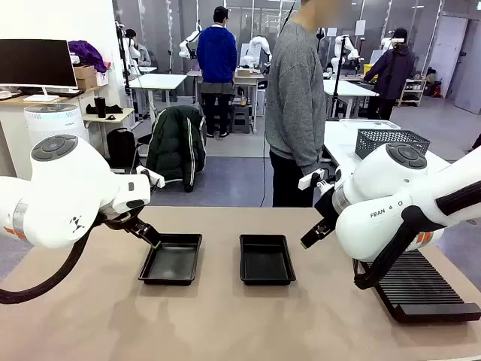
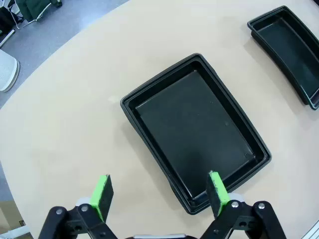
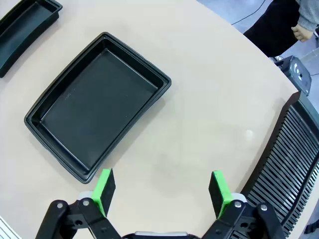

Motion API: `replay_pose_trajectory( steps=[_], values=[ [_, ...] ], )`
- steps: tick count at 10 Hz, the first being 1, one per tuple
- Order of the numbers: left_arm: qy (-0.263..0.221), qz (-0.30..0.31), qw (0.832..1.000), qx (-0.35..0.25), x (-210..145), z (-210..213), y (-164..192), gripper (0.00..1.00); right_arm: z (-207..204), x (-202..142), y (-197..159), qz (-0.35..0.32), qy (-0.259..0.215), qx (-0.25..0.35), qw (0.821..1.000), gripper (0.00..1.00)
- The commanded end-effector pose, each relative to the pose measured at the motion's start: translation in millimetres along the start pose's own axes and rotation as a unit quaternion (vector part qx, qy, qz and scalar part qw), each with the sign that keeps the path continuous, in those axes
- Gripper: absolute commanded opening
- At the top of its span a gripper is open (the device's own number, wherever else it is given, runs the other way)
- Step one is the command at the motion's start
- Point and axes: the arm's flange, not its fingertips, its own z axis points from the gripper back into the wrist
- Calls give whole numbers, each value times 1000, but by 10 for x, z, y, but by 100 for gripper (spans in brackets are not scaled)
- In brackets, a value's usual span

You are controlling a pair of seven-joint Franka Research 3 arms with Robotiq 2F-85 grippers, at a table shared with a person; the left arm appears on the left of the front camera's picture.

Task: Inspect and transfer BCBs to ESD trays.
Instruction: Pick up the Blank PCB from the PCB Rack and place it in the left ESD tray.

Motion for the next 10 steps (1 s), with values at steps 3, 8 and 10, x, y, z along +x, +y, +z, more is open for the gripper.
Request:
replay_pose_trajectory(
  steps=[3, 8, 10],
  values=[
    [0, 0, 1000, 0, 0, 0, 0, 100, 0, 0, 0, 0, 0, 0, 1000, 100],
    [0, 0, 1000, 0, 0, 0, 0, 100, 0, 0, 0, 0, 0, 0, 1000, 100],
    [0, 0, 1000, 0, 1, 0, -4, 100, 0, 0, 1, 0, 0, 0, 1000, 100]
  ],
)
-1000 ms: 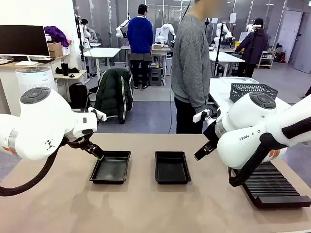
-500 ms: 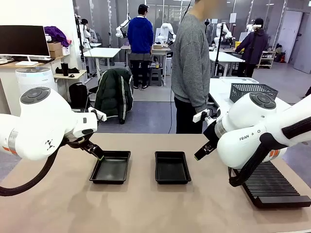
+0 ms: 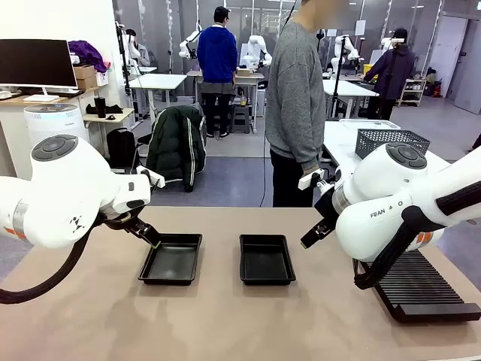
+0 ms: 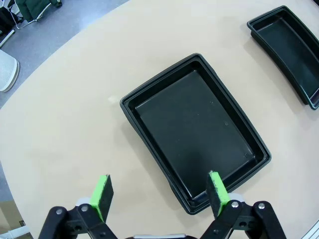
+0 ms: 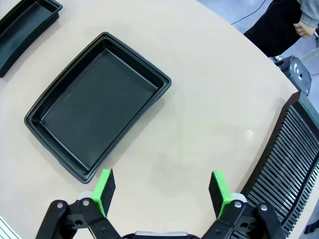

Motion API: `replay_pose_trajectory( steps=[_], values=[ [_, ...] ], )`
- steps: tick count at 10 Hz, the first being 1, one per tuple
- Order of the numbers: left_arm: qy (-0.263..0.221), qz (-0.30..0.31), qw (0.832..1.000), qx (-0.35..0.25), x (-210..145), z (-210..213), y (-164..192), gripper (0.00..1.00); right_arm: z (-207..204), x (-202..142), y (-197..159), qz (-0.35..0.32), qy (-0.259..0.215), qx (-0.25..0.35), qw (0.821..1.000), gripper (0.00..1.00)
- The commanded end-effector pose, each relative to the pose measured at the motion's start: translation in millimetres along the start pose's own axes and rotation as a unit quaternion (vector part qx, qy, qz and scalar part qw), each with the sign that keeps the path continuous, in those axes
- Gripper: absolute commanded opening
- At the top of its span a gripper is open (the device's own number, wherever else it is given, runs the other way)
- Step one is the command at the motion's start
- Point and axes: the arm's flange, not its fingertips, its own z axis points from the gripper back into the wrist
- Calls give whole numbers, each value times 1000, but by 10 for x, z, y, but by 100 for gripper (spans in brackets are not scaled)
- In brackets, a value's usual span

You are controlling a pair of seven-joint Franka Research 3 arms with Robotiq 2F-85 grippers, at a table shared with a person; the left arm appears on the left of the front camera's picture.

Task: Inspect and transfer BCBs to ESD trays.
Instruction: Pick up the Blank PCB from the PCB Rack and place it in the left ESD tray.

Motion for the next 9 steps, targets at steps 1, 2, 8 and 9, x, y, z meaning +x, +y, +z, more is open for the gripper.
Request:
replay_pose_trajectory(
  steps=[1, 2, 8, 9],
  values=[
    [3, 1, 999, -39, -18, 150, 90, 100, 173, -22, -50, -30, -23, 37, 999, 100],
    [-5, 11, 998, -56, -12, 316, 145, 100, 337, -63, -90, -43, -29, 53, 997, 100],
    [-64, 75, 966, -238, 98, 1480, 538, 100, 1452, -241, -625, -120, -89, 171, 974, 100],
    [-73, 95, 955, -271, 93, 1607, 655, 100, 1594, -287, -756, -135, -100, 198, 966, 100]
  ],
)
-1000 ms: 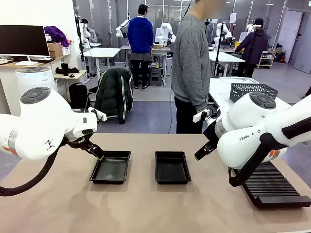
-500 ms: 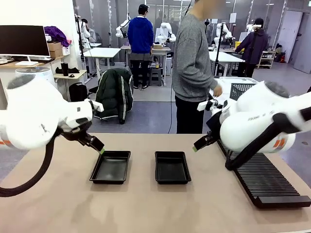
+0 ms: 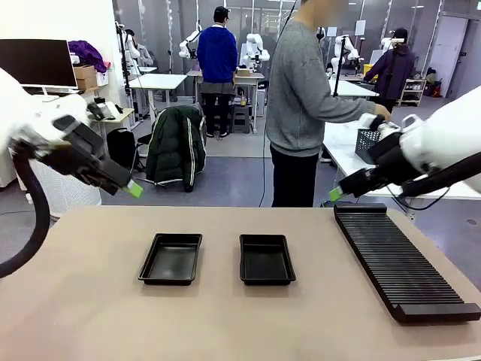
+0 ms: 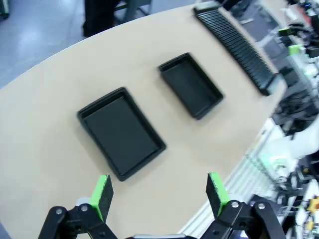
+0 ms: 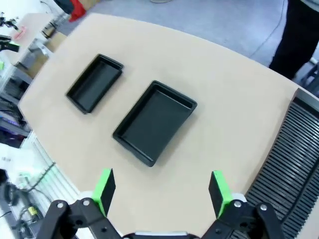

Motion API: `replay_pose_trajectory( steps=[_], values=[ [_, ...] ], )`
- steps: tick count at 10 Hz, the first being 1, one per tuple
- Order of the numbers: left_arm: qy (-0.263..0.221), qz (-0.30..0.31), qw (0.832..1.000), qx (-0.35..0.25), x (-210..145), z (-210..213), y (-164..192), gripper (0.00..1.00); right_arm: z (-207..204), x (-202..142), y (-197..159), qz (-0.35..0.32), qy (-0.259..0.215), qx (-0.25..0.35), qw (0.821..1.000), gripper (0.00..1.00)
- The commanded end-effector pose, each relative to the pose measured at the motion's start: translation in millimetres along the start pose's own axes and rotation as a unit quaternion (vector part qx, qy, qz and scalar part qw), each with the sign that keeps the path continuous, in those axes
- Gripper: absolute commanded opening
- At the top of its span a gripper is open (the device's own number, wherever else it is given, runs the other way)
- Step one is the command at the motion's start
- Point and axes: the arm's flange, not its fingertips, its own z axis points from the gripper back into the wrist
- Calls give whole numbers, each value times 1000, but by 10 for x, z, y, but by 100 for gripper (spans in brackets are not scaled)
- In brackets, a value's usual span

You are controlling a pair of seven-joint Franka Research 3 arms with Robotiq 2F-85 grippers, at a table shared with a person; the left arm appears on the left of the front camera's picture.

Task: Inspect and transfer BCBs to ESD trays.
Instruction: Pick up the Blank PCB from the PCB Rack and place it in the left ESD tray.

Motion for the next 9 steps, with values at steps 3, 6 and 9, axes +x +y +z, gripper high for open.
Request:
replay_pose_trajectory(
  steps=[3, 6, 9],
  values=[
    [-54, 70, 982, -167, 18, 466, 294, 100, 722, -165, -513, -83, -41, 126, 988, 100],
    [-87, 126, 949, -276, -110, 792, 659, 100, 1069, -208, -913, -168, -48, 202, 964, 100],
    [-83, 212, 909, -350, -268, 816, 961, 100, 1105, -280, -1282, -289, -18, 291, 912, 100]
  ],
)
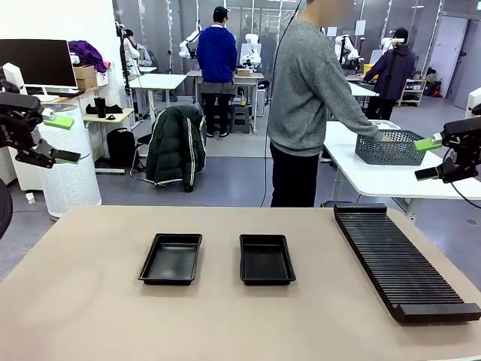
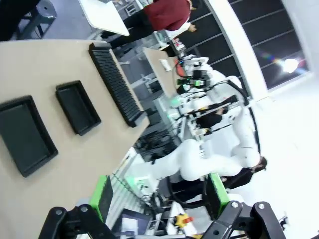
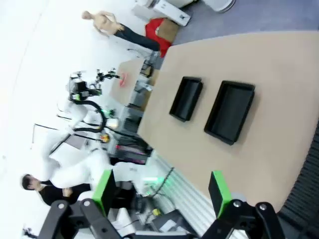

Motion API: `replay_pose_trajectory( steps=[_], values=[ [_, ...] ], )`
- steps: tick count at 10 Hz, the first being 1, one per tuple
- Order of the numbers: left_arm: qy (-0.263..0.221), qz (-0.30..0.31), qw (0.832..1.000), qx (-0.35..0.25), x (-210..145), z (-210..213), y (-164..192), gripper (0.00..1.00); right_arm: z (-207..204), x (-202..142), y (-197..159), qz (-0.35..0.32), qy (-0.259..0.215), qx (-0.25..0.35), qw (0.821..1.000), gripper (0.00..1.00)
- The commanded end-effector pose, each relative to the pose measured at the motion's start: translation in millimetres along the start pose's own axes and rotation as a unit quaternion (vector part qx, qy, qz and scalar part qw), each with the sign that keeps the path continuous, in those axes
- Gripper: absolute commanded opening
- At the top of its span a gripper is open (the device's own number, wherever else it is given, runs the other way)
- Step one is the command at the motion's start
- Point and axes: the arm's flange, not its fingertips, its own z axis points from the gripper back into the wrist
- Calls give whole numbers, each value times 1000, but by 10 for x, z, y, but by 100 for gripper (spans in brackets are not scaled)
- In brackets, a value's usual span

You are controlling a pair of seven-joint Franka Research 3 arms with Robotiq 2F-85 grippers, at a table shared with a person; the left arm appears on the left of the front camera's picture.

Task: Inspect and transfer BCBs to ESD trays.
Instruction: Pick up the Blank PCB from the PCB Rack and place it in the left ESD tray.

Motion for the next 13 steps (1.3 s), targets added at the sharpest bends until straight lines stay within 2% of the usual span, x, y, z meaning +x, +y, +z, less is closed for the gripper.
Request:
replay_pose_trajectory(
  steps=[1, 3, 5, 7, 11, 12, 13],
  values=[
    [3, 52, 998, -31, 55, 35, 155, 100, 17, 142, -175, -75, 18, 46, 996, 100],
    [-8, 81, 994, -79, -9, 171, 350, 100, 58, 176, -386, -112, 30, 75, 990, 100],
    [-19, 108, 988, -105, -87, 307, 507, 100, 88, 123, -566, -135, 64, 100, 984, 100],
    [-18, 110, 985, -129, -202, 511, 591, 100, 167, 73, -716, -152, 65, 125, 978, 100],
    [24, 85, 987, -132, -222, 652, 637, 100, 275, 7, -748, -145, 56, 157, 975, 100],
    [24, 81, 987, -137, -213, 664, 646, 100, 249, 28, -736, -120, 59, 167, 977, 100],
    [8, 107, 986, -130, -234, 629, 605, 100, 270, -47, -755, -161, 66, 139, 975, 100]
  ],
)
